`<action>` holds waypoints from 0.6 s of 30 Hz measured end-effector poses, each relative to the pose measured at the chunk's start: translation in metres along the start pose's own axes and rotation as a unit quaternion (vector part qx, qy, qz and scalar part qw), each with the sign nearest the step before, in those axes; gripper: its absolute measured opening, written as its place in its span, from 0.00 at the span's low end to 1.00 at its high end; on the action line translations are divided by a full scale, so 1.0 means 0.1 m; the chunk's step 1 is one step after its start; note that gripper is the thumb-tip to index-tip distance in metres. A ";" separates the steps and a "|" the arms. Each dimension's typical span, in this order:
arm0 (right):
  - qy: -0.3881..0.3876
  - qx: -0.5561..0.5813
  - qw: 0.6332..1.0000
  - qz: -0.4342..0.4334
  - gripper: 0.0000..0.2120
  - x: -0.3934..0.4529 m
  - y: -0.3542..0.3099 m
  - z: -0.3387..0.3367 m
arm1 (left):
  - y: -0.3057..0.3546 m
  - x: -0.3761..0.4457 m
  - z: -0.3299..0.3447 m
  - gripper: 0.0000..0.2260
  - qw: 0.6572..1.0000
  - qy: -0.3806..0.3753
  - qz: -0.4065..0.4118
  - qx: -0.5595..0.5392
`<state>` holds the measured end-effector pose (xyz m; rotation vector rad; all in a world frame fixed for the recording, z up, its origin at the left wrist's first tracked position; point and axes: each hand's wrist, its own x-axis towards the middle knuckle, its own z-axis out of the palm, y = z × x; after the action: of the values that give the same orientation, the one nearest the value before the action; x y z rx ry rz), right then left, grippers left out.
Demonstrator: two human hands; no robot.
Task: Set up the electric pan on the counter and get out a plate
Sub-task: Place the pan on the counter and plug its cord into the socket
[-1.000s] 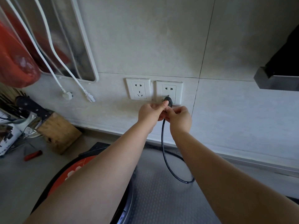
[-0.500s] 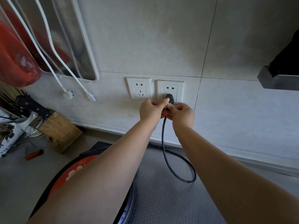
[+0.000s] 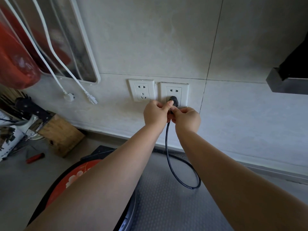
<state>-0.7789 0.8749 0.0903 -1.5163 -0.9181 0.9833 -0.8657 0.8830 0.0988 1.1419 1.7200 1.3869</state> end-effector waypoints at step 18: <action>-0.065 -0.156 0.985 0.030 0.22 -0.35 -0.26 -0.13 | 0.22 -0.24 -0.29 0.24 0.979 -0.012 -0.014 0.204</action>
<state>-0.7813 0.8421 0.1210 -1.7650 -1.1690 1.0264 -0.8767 0.8508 0.1267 1.3351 2.0540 1.0216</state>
